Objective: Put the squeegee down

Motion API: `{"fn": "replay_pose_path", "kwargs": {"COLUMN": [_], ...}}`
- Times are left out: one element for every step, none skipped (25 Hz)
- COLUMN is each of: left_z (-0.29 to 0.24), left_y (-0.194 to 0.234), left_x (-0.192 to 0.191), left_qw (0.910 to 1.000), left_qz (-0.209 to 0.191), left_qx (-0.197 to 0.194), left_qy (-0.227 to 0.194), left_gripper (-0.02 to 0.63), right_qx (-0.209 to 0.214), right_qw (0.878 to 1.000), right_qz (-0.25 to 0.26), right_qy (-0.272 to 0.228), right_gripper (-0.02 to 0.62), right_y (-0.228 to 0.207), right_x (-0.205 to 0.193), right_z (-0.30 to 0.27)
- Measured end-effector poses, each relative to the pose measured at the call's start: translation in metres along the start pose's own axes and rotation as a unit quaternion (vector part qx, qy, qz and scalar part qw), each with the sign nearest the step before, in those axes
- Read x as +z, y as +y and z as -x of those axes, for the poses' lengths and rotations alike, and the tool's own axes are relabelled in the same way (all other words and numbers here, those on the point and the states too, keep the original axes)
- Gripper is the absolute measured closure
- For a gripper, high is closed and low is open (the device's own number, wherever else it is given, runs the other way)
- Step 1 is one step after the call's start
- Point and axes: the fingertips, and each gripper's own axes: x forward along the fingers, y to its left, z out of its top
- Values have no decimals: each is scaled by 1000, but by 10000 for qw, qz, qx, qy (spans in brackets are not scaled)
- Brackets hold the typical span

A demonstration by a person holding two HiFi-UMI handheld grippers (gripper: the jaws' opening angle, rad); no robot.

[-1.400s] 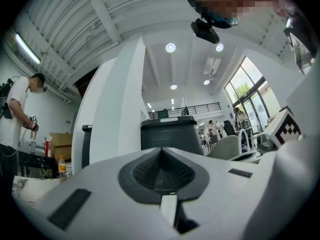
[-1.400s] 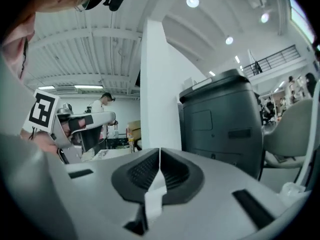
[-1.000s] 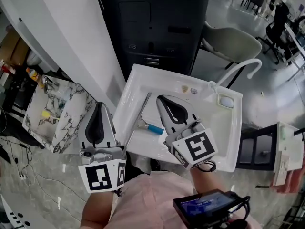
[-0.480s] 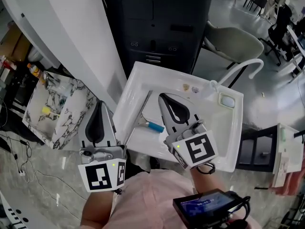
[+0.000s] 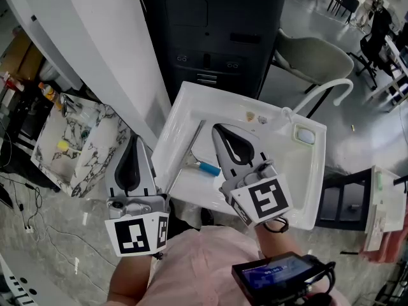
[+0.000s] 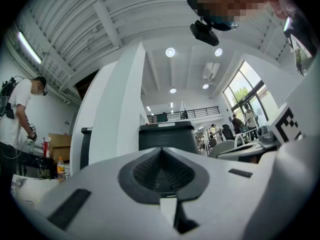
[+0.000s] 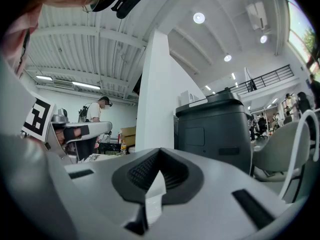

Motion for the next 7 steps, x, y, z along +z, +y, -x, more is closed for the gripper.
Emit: {"fn": "replay_pose_path", "kwargs": {"left_z": [1, 1, 2, 3, 3, 4, 4], "left_y": [0, 0, 1, 1, 2, 2, 3], "left_x": [0, 0, 0, -1, -1, -1, -1], "left_qw": [10000, 10000, 10000, 10000, 10000, 10000, 10000], "left_qz": [-3, -5, -6, -7, -8, -8, -9], "left_qx": [2, 7, 11, 15, 19, 24, 29], "left_qy": [3, 6, 9, 13, 17, 21, 26], "left_gripper": [597, 597, 597, 597, 597, 597, 597], "right_qx": [6, 12, 18, 24, 30, 36, 42], "right_qw": [10000, 10000, 10000, 10000, 10000, 10000, 10000], "right_qz": [-9, -15, -17, -16, -14, -12, -10], "right_qy": [1, 2, 2, 2, 1, -2, -4], "right_gripper": [597, 597, 597, 597, 597, 597, 597], "right_y": [0, 1, 2, 2, 3, 4, 5], "right_x": [0, -1, -1, 0, 0, 0, 0], "right_z": [0, 0, 0, 0, 0, -1, -1]}}
